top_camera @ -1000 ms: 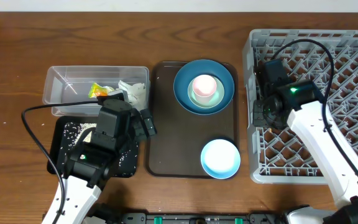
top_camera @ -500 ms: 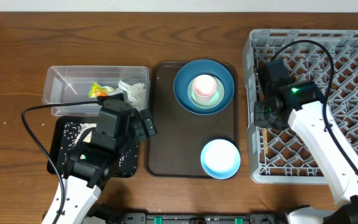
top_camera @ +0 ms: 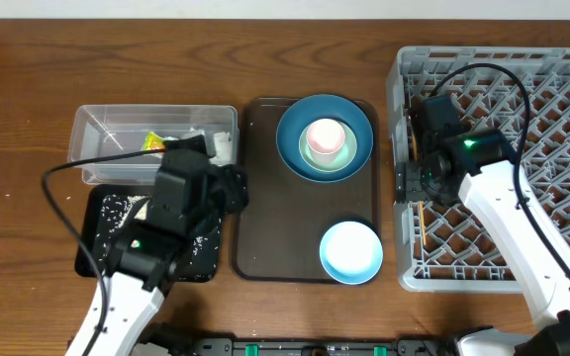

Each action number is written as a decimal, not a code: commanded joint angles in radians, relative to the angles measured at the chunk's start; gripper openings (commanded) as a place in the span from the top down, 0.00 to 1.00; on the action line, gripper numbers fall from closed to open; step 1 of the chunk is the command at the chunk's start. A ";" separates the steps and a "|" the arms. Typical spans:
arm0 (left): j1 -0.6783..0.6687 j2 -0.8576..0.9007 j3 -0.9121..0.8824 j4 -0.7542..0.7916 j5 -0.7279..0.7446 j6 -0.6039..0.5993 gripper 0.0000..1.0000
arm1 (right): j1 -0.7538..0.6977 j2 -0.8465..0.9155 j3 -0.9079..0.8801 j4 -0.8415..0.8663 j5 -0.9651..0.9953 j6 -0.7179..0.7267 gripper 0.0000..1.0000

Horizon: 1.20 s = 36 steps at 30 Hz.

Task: Sort waste into correct bins and load items into the dishwasher rack
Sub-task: 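Move the left gripper toward the light-blue bowl on the brown tray, then lower the left gripper and grasp the rim of the light-blue bowl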

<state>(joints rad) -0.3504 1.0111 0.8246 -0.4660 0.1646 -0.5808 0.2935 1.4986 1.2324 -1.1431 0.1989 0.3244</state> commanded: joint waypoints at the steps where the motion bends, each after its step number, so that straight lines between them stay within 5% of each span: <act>1: -0.018 0.082 0.079 -0.013 0.118 -0.035 0.61 | -0.014 0.004 -0.001 0.013 -0.008 -0.018 0.15; 10: -0.181 0.444 0.425 -0.339 0.118 0.032 0.60 | -0.016 -0.035 0.011 -0.009 -0.013 -0.019 0.21; 22: -0.312 0.580 0.427 -0.291 0.030 0.003 0.60 | -0.032 -0.066 0.011 -0.036 -0.024 -0.014 0.22; 30: -0.436 0.581 0.401 -0.462 0.029 0.003 0.60 | -0.039 -0.066 0.011 -0.054 -0.024 -0.007 0.19; 36: -0.561 0.582 0.330 -0.446 -0.027 -0.010 0.60 | -0.039 -0.066 0.011 -0.055 -0.024 -0.007 0.17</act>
<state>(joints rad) -0.8829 1.5879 1.1820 -0.9146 0.1947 -0.5770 0.2638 1.4483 1.2339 -1.1965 0.1726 0.3180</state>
